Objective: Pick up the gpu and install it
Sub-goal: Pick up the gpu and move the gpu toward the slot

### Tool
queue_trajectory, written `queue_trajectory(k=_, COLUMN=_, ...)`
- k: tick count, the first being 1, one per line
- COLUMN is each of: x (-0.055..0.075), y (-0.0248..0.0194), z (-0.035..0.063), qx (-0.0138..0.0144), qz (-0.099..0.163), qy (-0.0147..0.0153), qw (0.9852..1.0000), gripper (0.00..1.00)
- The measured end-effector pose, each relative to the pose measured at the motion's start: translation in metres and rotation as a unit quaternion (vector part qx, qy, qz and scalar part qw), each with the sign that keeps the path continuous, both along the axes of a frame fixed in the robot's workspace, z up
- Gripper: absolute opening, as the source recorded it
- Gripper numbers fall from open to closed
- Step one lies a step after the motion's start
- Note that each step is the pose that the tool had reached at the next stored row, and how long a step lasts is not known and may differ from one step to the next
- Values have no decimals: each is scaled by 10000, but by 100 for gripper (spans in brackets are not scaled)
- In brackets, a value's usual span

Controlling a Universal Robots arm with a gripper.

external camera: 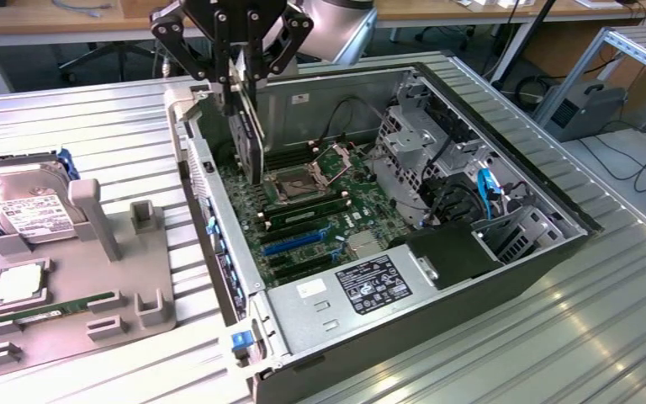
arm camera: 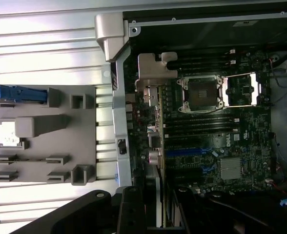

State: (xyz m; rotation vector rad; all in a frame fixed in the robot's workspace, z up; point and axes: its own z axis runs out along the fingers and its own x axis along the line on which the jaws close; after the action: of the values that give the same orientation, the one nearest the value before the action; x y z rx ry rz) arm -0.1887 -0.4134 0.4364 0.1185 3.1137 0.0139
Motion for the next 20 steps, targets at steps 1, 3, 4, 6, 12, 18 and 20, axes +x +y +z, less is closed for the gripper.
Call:
queue_trajectory(k=1, x=16, y=0, z=0, qx=-1, qz=0, qy=0, qw=10000, gripper=27)
queue_trajectory(k=3, x=44, y=0, z=-1, qx=-4, qz=0, qy=0, qw=10000, gripper=27)
queue_trajectory(k=4, x=56, y=0, z=-2, qx=-5, qz=0, qy=0, qw=10000, gripper=27)
queue_trajectory(k=6, x=83, y=0, z=-2, qx=-7, qz=1, qy=0, qw=10000, gripper=27)
queue_trajectory(k=12, x=256, y=0, z=-18, qx=-19, qz=0, qy=0, qw=10000, gripper=27)
queue_trajectory(k=18, x=455, y=0, z=-68, qx=-27, qz=1, qy=1, qw=10000, gripper=27)
queue_trajectory(k=20, x=501, y=0, z=-80, qx=-27, qz=0, qy=1, qw=10000, gripper=27)
